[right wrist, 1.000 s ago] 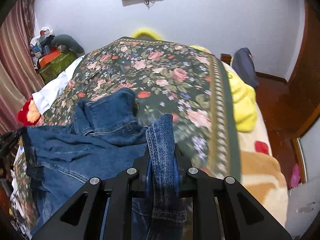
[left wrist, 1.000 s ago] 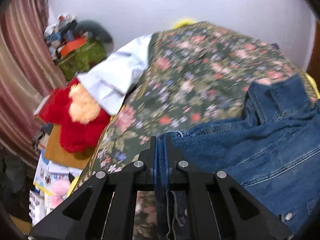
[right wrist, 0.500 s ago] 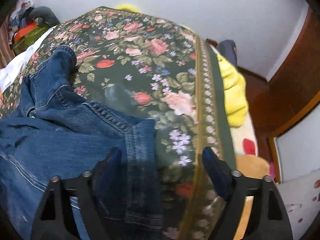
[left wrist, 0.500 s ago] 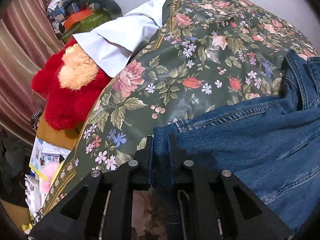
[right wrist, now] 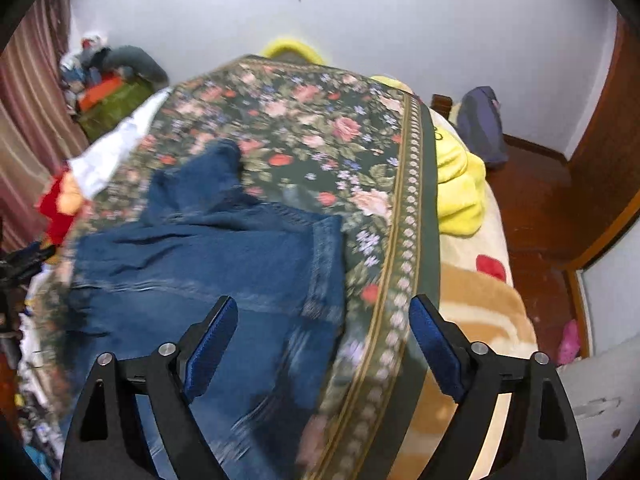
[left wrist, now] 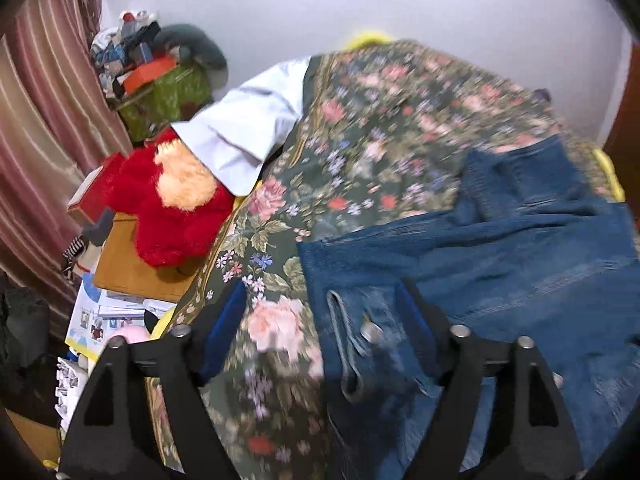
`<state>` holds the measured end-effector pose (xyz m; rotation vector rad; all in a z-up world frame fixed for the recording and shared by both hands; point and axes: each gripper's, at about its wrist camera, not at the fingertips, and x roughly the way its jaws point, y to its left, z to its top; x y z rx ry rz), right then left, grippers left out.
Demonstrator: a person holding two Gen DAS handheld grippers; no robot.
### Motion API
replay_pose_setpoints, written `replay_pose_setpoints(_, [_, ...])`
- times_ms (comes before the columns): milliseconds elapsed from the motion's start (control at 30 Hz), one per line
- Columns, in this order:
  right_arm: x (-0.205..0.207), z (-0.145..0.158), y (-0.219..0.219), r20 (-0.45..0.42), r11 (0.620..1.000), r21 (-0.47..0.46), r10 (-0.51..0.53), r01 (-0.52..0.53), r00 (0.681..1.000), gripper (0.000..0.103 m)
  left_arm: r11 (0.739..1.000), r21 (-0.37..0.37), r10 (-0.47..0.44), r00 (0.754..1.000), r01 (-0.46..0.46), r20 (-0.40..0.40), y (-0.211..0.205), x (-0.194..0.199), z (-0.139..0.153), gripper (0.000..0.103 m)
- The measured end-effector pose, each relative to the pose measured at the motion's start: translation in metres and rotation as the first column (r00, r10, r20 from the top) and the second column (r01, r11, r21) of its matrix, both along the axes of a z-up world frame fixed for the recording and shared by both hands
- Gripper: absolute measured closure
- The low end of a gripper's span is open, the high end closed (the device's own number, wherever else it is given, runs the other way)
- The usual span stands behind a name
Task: Fold large clothes
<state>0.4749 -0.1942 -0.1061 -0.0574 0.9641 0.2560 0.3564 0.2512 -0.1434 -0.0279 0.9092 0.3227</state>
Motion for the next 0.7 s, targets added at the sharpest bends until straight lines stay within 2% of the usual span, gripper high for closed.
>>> replay_pose_setpoints(67, [-0.02,0.013,-0.002,0.01,0.999,0.035,0.005,-0.006,1.0,0.009,1.0,-0.018,-0.017,0.999,0.018,0.03,-0.008,-0.02,0.016,0.022])
replay_pose_setpoints(133, [-0.04,0.023,-0.003,0.02,0.998,0.055,0.016,-0.017,1.0,0.007,0.999,-0.028,-0.028,0.999,0.029,0.038,-0.013,-0.033,0.024,0.01])
replay_pose_setpoints(167, [-0.05,0.025,-0.003,0.022,0.998,0.063,0.023,-0.024,0.999,0.007,0.999,-0.039,-0.034,0.998,0.036,0.045,-0.017,-0.043,0.027,0.008])
replay_pose_setpoints(333, [-0.103,0.023,-0.008,0.001,0.995,0.088,0.052,-0.052,0.999,0.006,0.996,-0.068,-0.055,0.998,0.057,0.039,-0.029,-0.086,0.023,0.008])
replay_pose_setpoints(533, [-0.153,0.002,-0.015,-0.029,0.997,0.049,0.055,-0.054,0.998,0.006,0.993,-0.116,-0.033,0.999,0.031,-0.019,-0.03,-0.129,-0.007,0.008])
replay_pose_setpoints(700, [-0.182,-0.016,-0.021,-0.074,0.998,0.058,0.041,-0.037,0.996,0.006,0.989,-0.147,0.0,0.994,-0.016,-0.113,-0.03,-0.161,-0.047,0.008])
